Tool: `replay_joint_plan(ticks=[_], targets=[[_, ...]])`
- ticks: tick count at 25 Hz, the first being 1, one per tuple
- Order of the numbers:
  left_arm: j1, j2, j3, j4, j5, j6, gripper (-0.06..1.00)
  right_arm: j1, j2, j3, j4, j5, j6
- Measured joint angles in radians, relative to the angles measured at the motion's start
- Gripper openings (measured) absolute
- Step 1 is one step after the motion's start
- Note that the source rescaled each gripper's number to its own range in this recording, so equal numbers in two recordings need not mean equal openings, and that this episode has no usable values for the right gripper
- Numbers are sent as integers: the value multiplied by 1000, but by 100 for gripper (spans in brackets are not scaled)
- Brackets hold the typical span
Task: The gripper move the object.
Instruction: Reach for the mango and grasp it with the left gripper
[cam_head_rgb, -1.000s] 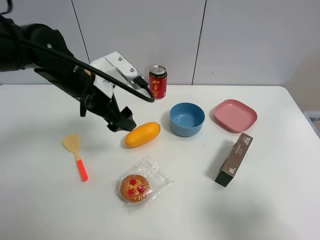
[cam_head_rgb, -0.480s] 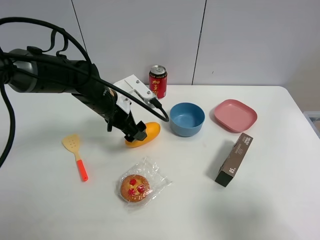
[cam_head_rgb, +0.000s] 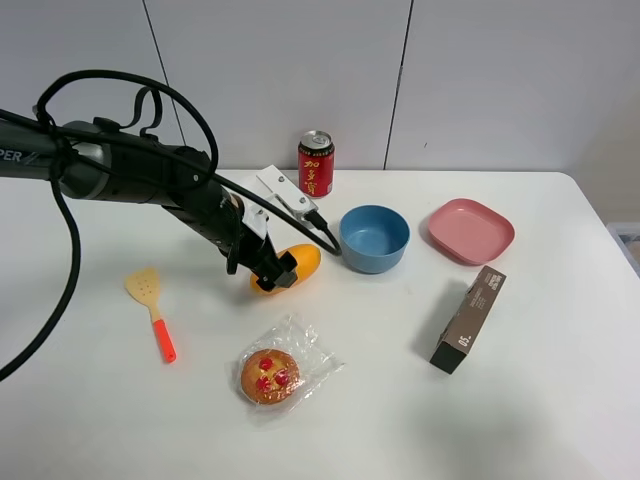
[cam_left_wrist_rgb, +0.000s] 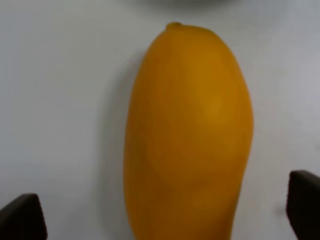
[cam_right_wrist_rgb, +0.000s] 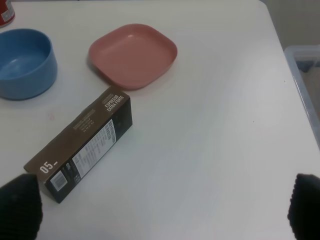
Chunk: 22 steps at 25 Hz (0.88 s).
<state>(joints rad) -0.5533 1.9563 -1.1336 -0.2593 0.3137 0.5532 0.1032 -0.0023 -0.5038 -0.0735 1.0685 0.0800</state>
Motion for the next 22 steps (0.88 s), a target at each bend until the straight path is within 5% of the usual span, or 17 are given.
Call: replay_joint_plan(ticks=[18,20,22], targets=[[-47,126,-33,7,-135,26,97,0,0,0,0,0,0],[-47,126,-33,17,-137,30,86,0,0,0,0,0,0],[-47,126,-33,21,-136,30,50,0,0,0,0,0,0]])
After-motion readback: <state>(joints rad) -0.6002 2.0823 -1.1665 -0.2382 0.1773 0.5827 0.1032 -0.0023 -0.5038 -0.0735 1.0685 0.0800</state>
